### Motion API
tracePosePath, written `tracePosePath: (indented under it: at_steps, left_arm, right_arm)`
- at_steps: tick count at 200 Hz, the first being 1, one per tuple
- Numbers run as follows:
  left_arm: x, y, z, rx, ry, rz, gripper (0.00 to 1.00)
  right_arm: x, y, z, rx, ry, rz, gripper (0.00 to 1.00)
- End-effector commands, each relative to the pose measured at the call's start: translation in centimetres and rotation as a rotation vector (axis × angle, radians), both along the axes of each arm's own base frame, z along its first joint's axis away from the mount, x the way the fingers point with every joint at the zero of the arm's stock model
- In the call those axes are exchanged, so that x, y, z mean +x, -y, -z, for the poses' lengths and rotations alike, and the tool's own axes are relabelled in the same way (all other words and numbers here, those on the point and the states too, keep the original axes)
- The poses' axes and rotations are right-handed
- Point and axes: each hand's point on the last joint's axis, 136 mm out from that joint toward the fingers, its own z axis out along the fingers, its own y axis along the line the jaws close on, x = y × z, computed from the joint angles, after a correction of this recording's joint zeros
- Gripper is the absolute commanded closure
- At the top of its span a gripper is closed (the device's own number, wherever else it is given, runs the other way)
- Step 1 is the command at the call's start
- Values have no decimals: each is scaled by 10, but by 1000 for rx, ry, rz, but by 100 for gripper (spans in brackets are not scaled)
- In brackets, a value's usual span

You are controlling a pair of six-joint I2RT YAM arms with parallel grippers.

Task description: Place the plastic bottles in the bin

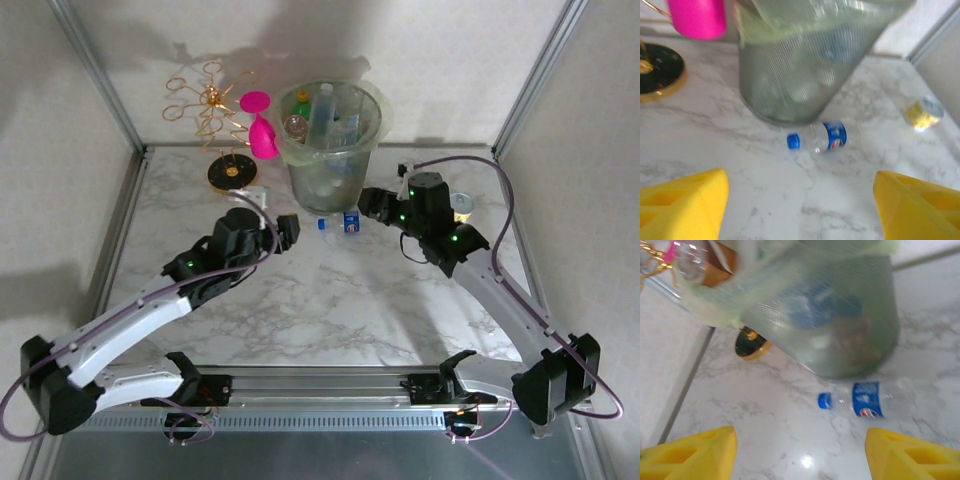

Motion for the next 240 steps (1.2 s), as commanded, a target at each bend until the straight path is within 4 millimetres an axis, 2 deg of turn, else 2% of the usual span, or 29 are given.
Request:
tracePosePath:
  at_steps: [1, 22, 42, 66, 84, 120, 124, 137, 187, 206, 240]
  left_arm:
    - [-5, 37, 33, 147, -111, 128, 19]
    - [2, 61, 49, 212, -139, 178, 14]
    - [15, 82, 64, 285, -154, 223, 10]
    - [37, 105, 105, 376, -229, 235, 9]
    - [52, 123, 123, 408, -237, 248, 9]
    - [85, 137, 160, 572, -206, 244, 7]
    - [89, 137, 163, 591, -200, 238, 4]
    - [100, 137, 167, 634, -161, 207, 1]
    - [137, 158, 175, 730, -79, 188, 0]
    - [146, 162, 179, 756, -59, 182, 0]
    - [151, 165, 201, 752, -108, 232, 2]
  right_arm:
    - [-3, 21, 7, 75, -23, 56, 30]
    - [-1, 35, 24, 125, -79, 88, 30]
    - [0, 44, 31, 140, -95, 108, 28]
    - [2, 58, 41, 155, -117, 130, 26]
    - [2, 74, 47, 155, -132, 167, 23]
    - [-5, 106, 42, 141, -98, 243, 18]
    - [-6, 107, 41, 136, -91, 245, 17]
    - [-9, 108, 38, 125, -73, 239, 15]
    - [-11, 100, 34, 141, -70, 192, 13]
    - [-12, 97, 37, 157, -74, 176, 12]
    - [-12, 96, 38, 161, -78, 173, 12]
